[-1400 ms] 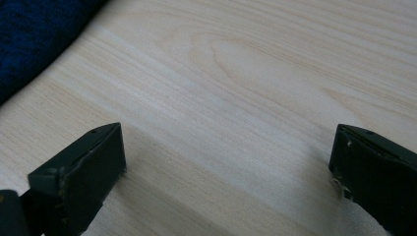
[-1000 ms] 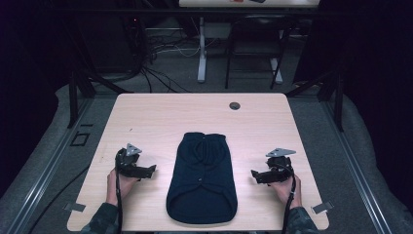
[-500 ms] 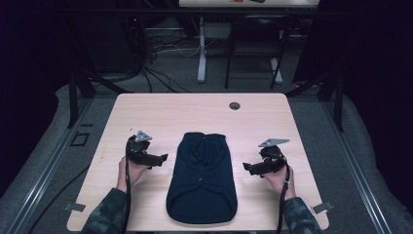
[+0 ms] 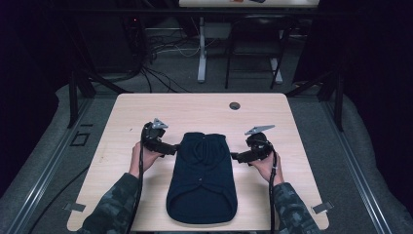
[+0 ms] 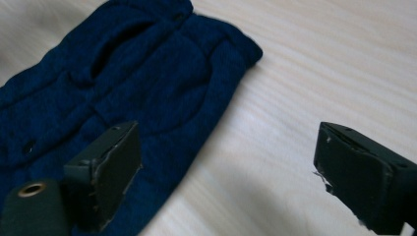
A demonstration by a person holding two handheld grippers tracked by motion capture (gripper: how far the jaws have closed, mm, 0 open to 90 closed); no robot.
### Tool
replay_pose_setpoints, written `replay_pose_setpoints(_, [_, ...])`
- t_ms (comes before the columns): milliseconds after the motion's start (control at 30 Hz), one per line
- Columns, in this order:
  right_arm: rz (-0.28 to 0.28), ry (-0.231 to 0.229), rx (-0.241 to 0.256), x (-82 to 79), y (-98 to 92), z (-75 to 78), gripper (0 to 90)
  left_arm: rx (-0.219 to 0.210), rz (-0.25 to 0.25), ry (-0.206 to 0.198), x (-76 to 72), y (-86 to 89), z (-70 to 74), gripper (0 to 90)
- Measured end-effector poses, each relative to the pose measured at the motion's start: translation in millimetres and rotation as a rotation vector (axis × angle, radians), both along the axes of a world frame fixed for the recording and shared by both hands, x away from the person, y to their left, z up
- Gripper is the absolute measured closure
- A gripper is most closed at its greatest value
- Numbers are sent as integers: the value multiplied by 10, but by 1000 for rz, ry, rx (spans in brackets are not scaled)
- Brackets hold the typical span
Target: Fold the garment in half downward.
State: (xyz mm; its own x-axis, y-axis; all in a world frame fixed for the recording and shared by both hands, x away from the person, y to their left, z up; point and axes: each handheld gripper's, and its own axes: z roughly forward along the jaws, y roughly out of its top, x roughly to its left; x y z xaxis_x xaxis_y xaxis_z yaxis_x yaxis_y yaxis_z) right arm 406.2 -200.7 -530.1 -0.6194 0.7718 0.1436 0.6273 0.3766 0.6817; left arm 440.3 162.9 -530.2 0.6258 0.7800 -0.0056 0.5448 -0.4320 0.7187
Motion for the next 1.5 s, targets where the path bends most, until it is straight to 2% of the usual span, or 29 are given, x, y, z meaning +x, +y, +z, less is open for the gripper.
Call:
replay_pose_setpoints(100, [2,6,-2,53,47,12,116,-2,-5,13,47,-40,-11,13])
replay_pose_setpoints(133, [3,13,15,111,108,22,126,-18,-6,29,92,-79,-29,14])
replay_pose_setpoints(200, [3,8,10,152,165,22,132,-26,-12,44,135,-121,-49,14])
replay_pose_setpoints(333, [15,34,2,267,295,-1,138,-18,-11,52,193,-190,-86,16])
replay_pose_setpoints(367, [15,34,2,267,295,-1,138,-16,-13,59,218,-212,-97,16])
replay_pose_setpoints(400, [11,43,8,336,348,-18,147,-15,-16,68,243,-228,-104,21])
replay_pose_setpoints(433, [8,48,19,364,364,-32,151,-34,-18,92,294,-244,-113,24])
replay_pose_setpoints(500, [6,70,40,436,389,-63,167,-28,-23,104,340,-272,-122,40])
replay_pose_setpoints(633, [-19,85,22,575,449,-110,186,-16,-20,126,419,-355,-174,54])
replay_pose_setpoints(733, [-35,97,10,654,491,-141,247,-3,-7,144,480,-410,-234,73])
replay_pose_setpoints(767, [-37,115,17,687,501,-148,283,-9,-10,151,500,-418,-253,99])
replay_pose_setpoints(833, [-49,118,13,728,531,-172,325,-33,-11,172,539,-424,-292,127])
replay_pose_setpoints(967, [-60,141,0,801,574,-223,367,-4,-6,196,580,-458,-364,146])
replay_pose_setpoints(1000, [-72,146,4,808,592,-237,375,-5,-5,198,585,-464,-375,148])
replay_pose_setpoints(1133, [-62,157,-18,828,623,-266,391,14,-10,192,585,-480,-376,159])
replay_pose_setpoints(1167, [-60,160,-27,831,640,-280,405,35,-11,183,575,-501,-375,160])
replay_pose_setpoints(1233, [-64,163,-27,828,651,-294,416,36,-13,187,576,-505,-382,169])
replay_pose_setpoints(1300, [-62,175,-47,832,654,-315,424,30,-12,187,571,-504,-388,188])
replay_pose_setpoints(1500, [-46,147,-77,801,690,-326,483,24,-31,177,527,-528,-377,291])
